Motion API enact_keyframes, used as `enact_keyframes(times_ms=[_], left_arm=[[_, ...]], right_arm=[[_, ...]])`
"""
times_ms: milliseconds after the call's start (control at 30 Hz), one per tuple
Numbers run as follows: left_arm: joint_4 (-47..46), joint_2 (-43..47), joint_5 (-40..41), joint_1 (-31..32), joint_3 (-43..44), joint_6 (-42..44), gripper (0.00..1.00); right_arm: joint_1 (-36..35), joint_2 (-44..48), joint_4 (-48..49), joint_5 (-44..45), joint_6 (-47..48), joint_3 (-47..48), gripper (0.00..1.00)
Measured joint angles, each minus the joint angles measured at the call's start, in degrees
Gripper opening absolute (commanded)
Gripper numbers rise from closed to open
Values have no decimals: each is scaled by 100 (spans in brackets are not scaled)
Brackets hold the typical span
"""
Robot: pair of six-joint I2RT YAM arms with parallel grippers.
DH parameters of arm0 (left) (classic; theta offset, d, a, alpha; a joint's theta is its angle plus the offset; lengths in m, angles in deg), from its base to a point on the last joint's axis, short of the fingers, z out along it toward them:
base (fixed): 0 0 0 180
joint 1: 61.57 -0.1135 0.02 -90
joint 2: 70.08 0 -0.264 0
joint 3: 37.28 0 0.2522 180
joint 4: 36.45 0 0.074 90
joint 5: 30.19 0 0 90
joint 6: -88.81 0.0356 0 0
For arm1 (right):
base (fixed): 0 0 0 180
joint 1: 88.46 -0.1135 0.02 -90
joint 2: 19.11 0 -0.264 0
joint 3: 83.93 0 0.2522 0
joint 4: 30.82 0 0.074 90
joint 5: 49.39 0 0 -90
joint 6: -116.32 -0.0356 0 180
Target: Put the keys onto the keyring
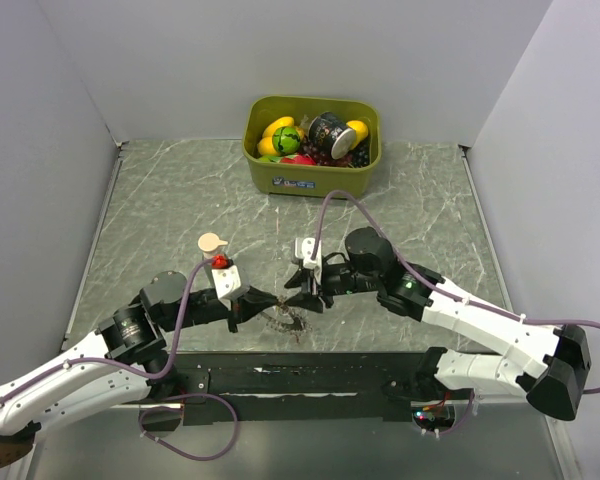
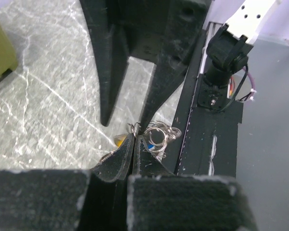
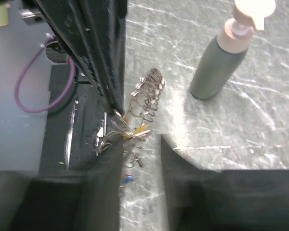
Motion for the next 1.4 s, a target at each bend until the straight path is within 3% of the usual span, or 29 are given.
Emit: enact_keyframes(times_ms=[33, 133, 300, 400, 600, 767, 1000, 1400], left_arm=[[-37, -2, -31, 0, 0, -9, 1], [-138, -44, -103, 2, 0, -13, 1], [-221, -223, -232, 2, 0, -15, 1], [-269, -326, -365, 0, 0, -9, 1], [-684, -378, -608, 2, 0, -9, 1], [-949, -452, -721, 7, 0, -13, 1], [-1001, -485, -772, 13, 0, -31, 1], [-977, -485, -750, 17, 0, -31, 1]], right_arm=[[9, 44, 17, 33, -9, -46, 69], [20, 341, 28, 232, 13, -240, 77], [46, 1049, 96, 566, 129, -415, 78], [85, 1266, 190, 522, 155, -426, 74], [101, 1176, 317, 17, 170, -426, 59], [101, 933, 315, -374, 188, -426, 40], [120, 894, 319, -643, 195, -424, 0], [122, 850, 286, -662, 151, -413, 0]])
